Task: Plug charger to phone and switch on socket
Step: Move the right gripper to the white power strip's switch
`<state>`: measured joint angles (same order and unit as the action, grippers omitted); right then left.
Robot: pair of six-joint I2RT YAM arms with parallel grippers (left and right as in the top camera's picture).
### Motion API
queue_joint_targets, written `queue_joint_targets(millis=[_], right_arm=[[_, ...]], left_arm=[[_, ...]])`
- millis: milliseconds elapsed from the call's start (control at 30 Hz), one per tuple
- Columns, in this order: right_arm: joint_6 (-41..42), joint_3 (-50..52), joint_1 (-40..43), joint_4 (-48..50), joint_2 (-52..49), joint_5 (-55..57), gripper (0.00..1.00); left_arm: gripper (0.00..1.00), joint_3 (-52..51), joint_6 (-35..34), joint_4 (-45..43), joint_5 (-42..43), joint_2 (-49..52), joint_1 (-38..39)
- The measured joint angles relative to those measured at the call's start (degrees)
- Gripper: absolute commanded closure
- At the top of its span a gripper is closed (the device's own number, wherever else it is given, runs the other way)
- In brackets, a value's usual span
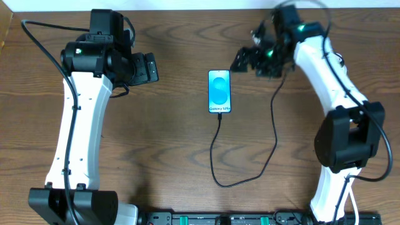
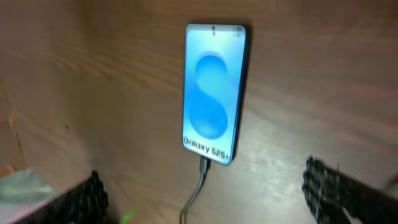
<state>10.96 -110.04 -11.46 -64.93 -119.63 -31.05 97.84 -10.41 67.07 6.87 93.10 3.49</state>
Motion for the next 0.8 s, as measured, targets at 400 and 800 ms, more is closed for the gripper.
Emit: queue_joint_targets(millis=[400, 800], right_arm=[[-11.61, -20.9, 11.69, -11.91, 0.02, 8.85, 0.01], [-23.08, -18.78, 26.23, -10.01, 0.0, 9.07, 0.01]], left_arm=[[0.05, 0.0, 0.0, 0.02, 0.0, 0.0, 0.0], [0.05, 0.0, 0.0, 0.02, 0.0, 0.0, 0.0]])
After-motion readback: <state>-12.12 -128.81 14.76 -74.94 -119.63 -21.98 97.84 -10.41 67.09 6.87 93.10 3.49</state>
